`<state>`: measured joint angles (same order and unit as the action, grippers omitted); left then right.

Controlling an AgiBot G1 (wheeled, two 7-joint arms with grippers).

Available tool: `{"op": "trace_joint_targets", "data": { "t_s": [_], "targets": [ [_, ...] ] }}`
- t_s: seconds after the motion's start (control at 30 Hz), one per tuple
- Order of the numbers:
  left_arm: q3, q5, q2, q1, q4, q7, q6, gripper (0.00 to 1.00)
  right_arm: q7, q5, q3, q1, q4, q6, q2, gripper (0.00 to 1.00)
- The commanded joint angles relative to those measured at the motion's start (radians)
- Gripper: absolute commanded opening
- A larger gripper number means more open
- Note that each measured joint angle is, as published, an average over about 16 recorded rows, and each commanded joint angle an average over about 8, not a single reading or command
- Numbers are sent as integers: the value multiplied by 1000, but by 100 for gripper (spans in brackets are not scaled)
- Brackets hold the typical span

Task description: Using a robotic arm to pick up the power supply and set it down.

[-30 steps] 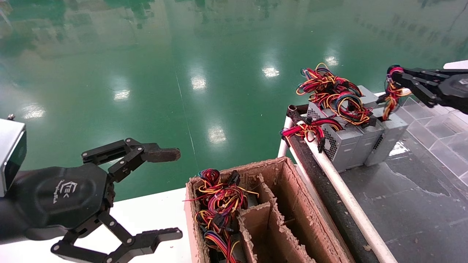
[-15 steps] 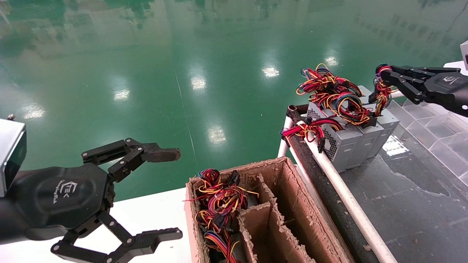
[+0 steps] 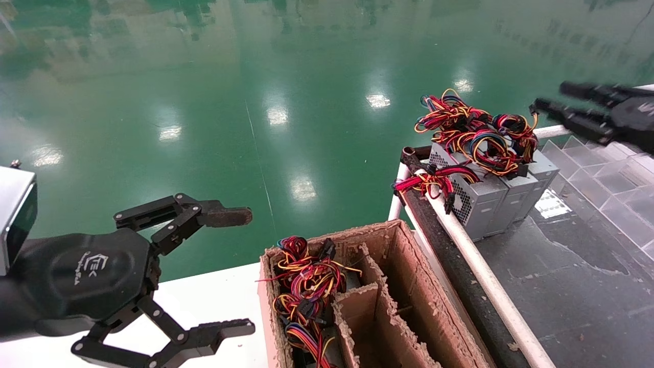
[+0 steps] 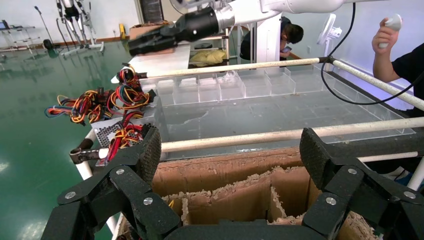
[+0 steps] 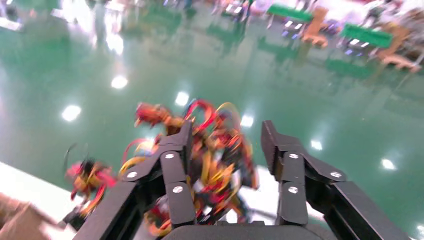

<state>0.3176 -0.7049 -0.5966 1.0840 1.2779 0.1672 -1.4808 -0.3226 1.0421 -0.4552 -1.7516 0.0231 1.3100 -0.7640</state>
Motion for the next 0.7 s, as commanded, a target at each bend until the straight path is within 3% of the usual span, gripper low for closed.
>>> {"op": "trace_joint_targets", "data": {
  "t_s": [0.03,0.2,0.7],
  "targets": [
    [0,0,0,0,0,0,0,100,-2,-15,10,-4,-12,1,5,100],
    [0,0,0,0,0,0,0,100,20,-43,27,27,43,6,14,100],
    [1,0,0,0,-1,-1,0,100,148,-113,66,197,362,53,51,100]
  ]
}}
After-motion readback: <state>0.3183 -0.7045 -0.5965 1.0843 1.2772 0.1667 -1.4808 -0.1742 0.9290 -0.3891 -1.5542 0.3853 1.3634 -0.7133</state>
